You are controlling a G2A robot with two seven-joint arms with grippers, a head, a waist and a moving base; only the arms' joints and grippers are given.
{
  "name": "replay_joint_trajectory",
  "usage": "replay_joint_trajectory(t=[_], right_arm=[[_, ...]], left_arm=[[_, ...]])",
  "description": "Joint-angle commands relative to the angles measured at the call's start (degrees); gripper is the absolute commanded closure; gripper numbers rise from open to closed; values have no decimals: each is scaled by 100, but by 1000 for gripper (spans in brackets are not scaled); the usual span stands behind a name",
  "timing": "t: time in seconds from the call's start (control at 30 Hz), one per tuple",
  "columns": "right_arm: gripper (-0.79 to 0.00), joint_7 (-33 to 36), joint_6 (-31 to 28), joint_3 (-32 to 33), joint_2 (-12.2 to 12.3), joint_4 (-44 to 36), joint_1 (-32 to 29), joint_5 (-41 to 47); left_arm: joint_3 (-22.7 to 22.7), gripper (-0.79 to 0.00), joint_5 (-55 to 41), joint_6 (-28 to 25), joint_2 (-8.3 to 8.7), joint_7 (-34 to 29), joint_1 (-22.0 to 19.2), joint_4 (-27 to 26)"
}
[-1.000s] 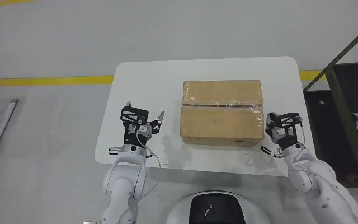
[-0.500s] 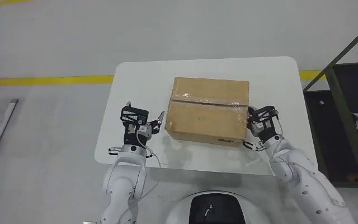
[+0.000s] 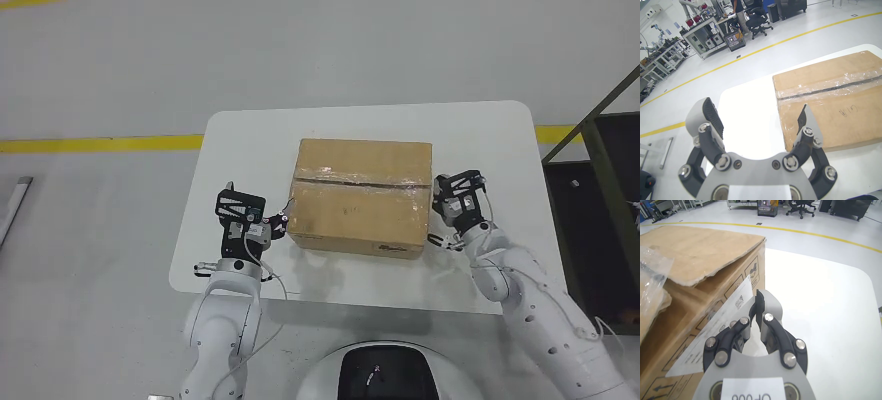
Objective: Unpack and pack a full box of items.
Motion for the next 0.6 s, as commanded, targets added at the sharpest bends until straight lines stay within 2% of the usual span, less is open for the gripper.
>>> replay_joint_trajectory(t=[0.0, 0.17, 0.3, 0.47, 0.57], right_arm=[[0, -15, -174, -68, -12, 111, 138, -35], [0, -149, -448, -197, -39, 252, 318, -139], [0, -227, -398, -107, -39, 215, 218, -80], [0, -225, -272, 298, 37, -296, -266, -166], [0, -177, -274, 593, 97, -741, -666, -271]], left_arm=[[-1, -785, -8, 7, 1, 31, 13, 2], [128, -785, -199, -256, 7, 202, -80, -35], [418, -785, -321, -628, 3, 323, -332, 28], [885, -785, -452, -1119, -17, 384, -752, 177], [918, -785, -451, -1150, -18, 403, -782, 184]])
